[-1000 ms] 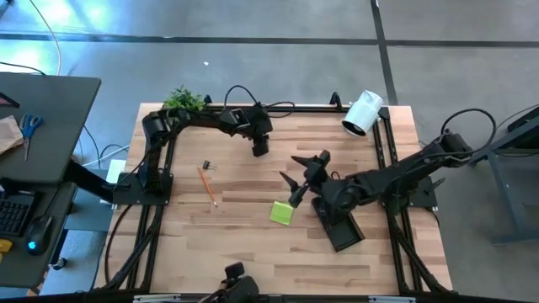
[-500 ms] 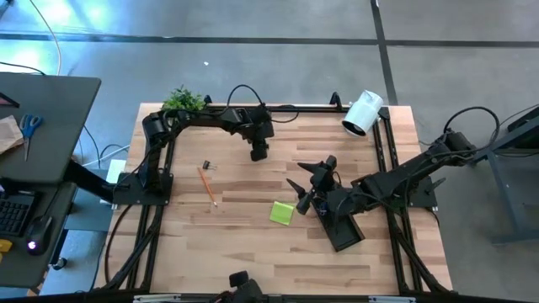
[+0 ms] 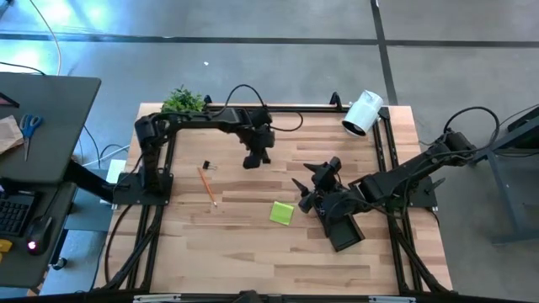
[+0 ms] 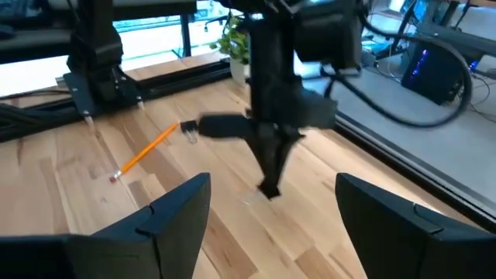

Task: Pick and place office supplies into organizer
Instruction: Put the black binder clip into the black desk organizer

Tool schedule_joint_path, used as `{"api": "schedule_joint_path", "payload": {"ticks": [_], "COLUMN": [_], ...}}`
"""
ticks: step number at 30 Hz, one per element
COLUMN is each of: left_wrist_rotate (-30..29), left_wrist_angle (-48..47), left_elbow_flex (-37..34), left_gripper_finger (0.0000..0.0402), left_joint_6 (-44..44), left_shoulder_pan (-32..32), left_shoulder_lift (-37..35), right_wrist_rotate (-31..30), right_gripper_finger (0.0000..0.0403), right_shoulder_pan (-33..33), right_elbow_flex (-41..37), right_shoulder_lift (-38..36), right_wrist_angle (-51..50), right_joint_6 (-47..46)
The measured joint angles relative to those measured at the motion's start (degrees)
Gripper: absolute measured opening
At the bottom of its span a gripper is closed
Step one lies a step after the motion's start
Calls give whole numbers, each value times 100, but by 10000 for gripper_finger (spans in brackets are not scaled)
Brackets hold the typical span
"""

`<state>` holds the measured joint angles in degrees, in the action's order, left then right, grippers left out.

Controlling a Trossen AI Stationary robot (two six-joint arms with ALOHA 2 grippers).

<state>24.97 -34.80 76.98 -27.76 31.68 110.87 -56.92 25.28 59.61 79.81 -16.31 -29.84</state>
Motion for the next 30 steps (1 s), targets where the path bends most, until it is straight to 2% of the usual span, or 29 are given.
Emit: {"api": "schedule_joint_path", "payload": {"ticks": [9, 14, 16, 19, 21, 25, 26, 30], "left_wrist_rotate": [1761, 2855, 3098, 2810, 2557, 2410, 2206, 766], "left_wrist_angle": [-308, 439, 873, 1374, 1474, 1895, 2014, 2751], "left_elbow_flex": [6, 8, 10, 10, 10, 8, 8, 10], "left_gripper_finger": [0, 0, 0, 0, 0, 0, 0, 0], "left_joint_6": [-590, -632, -374, 44, 79, 128, 178, 528], "left_shoulder_pan": [-85, -299, -423, -675, -896, -1324, -1413, -1768], "left_shoulder_lift": [-604, -774, -770, -769, -750, -735, -737, -669], "right_wrist_rotate": [43, 62, 109, 550, 956, 1638, 1839, 2713], "right_gripper_finger": [270, 270, 270, 270, 270, 270, 270, 270], "right_shoulder_pan": [-15, -7, -7, 21, 57, 196, 230, 325], "right_elbow_flex": [0, 0, 0, 0, 0, 2, 9, 339], "right_shoulder_lift": [2, 2, 2, -37, -129, -184, -192, -246], "right_wrist_angle": [-413, -567, -565, -665, -803, -1382, -1650, -3585], "right_joint_6": [-597, -763, -770, -795, -986, -1537, -1673, -2719]}}
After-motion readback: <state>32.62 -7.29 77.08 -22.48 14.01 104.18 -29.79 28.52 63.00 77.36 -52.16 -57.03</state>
